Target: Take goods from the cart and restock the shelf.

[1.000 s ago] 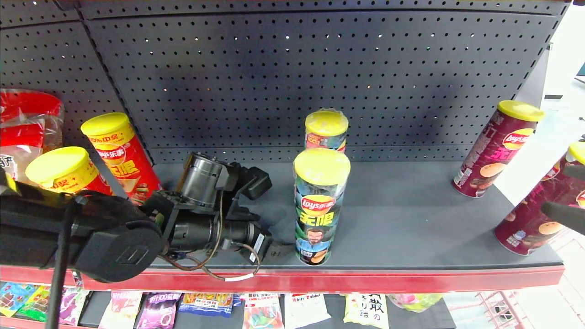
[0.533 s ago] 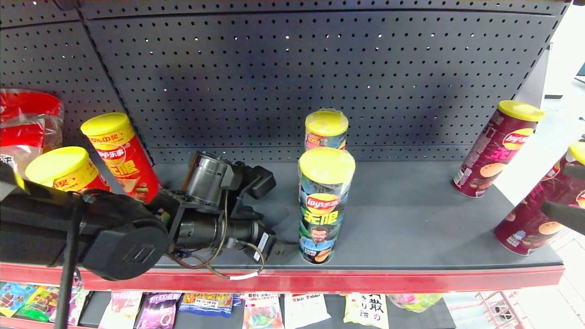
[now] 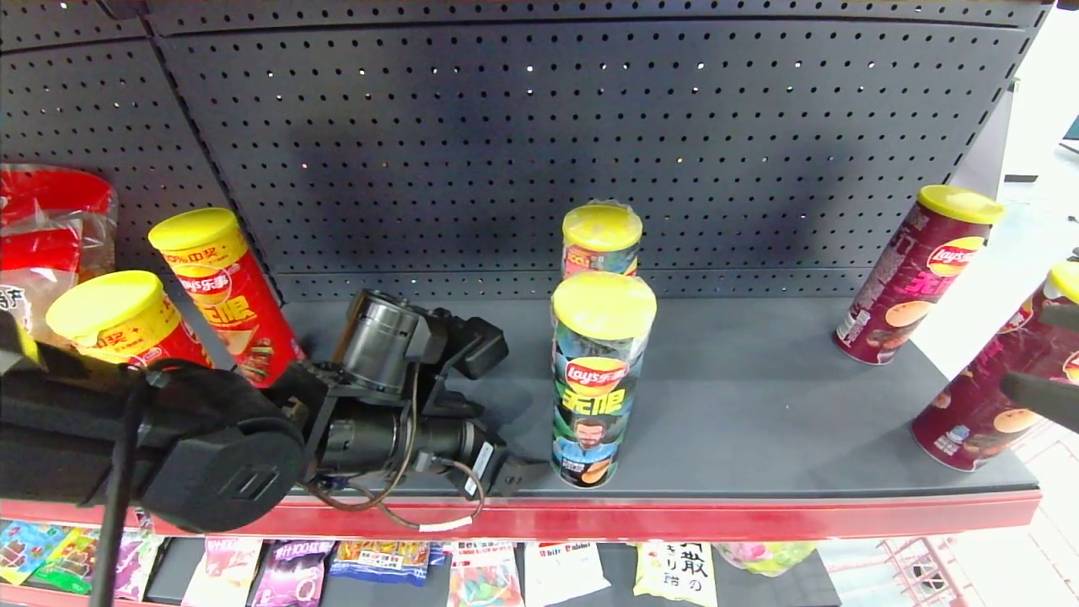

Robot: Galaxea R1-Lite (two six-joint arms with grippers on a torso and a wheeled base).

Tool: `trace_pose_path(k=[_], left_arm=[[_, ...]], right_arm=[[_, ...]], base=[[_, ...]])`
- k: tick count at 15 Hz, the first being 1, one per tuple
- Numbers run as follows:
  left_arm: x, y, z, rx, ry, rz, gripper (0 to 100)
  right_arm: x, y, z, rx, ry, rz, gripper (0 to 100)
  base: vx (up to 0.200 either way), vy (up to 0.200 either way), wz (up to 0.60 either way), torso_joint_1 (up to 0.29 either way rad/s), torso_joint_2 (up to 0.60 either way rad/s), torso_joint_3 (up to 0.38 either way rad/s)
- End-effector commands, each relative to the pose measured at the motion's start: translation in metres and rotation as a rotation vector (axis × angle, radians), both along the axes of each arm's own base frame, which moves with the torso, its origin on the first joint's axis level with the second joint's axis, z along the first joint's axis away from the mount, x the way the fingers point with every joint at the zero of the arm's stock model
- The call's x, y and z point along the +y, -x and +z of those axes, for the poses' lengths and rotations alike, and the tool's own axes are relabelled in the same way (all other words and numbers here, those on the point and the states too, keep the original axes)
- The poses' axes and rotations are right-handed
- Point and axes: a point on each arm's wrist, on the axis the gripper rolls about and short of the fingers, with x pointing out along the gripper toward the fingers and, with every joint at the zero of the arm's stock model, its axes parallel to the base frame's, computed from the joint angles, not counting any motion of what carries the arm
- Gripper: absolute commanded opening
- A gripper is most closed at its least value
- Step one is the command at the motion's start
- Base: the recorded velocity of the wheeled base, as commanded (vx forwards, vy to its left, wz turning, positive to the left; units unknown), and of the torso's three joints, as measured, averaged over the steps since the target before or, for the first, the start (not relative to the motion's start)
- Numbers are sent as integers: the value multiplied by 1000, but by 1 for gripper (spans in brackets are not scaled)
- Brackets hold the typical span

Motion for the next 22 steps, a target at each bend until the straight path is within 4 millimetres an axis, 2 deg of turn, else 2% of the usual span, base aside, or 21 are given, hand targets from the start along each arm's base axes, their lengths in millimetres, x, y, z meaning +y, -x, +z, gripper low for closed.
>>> trace_pose_path(k=[1, 3, 5, 6, 7, 8, 10, 11, 12, 13, 14, 17, 18, 19, 20, 22], left_arm=[[18, 22, 7, -8, 0, 19, 100], [49, 33, 28, -66, 39, 90, 100], [85, 62, 55, -163, 96, 160, 100], [102, 88, 61, -201, 117, 178, 100], [123, 123, 59, -220, 118, 205, 100], [134, 145, 56, -231, 114, 224, 100], [173, 214, 48, -248, 106, 412, 100], [183, 236, 41, -223, 118, 499, 100], [189, 256, 31, -184, 115, 571, 100], [190, 260, 29, -177, 111, 593, 100], [192, 278, 20, -120, 66, 707, 100], [188, 284, 2, -81, 41, 847, 100], [187, 289, -10, -101, 51, 862, 100], [187, 297, -18, -170, 89, 850, 100], [187, 304, -21, -230, 122, 830, 100], [186, 313, -29, -324, 190, 763, 100]], right_arm=[[-2, 6, -5, 2, 3, 3, 100], [-5, 19, -19, 1, 10, 5, 100], [-13, 45, -40, -26, 6, 4, 100], [-18, 62, -56, -52, -2, 3, 100], [-23, 79, -72, -89, -12, -15, 100], [-26, 88, -80, -117, -17, -46, 100], [-36, 107, -99, -197, -32, -248, 100], [-38, 110, -102, -200, -23, -346, 100], [-40, 112, -107, -183, -6, -434, 100], [-40, 113, -109, -173, 0, -451, 100], [-40, 114, -117, -114, 36, -525, 100], [-34, 114, -127, -40, 74, -717, 100], [-32, 115, -141, -7, 82, -762, 100], [-31, 119, -162, -14, 78, -742, 100], [-30, 114, -175, 12, 85, -703, 100], [-29, 104, -184, -60, 37, -627, 100]], base=[[0, 0, 0, 0, 0, 0], [0, 0, 0, 0, 0, 0], [0, 0, 0, 0, 0, 0], [0, 0, 0, 0, 0, 0], [0, 0, 0, 0, 0, 0], [0, 0, 0, 0, 0, 0], [0, 0, 0, 0, 0, 0], [0, 0, 0, 0, 0, 0], [0, 0, 0, 0, 0, 0], [0, 0, 0, 0, 0, 0], [0, 0, 0, 0, 0, 0], [0, 0, 0, 0, 0, 0], [0, 0, 0, 0, 0, 0], [0, 0, 0, 0, 0, 0], [0, 0, 0, 0, 0, 0], [0, 0, 0, 0, 0, 0]])
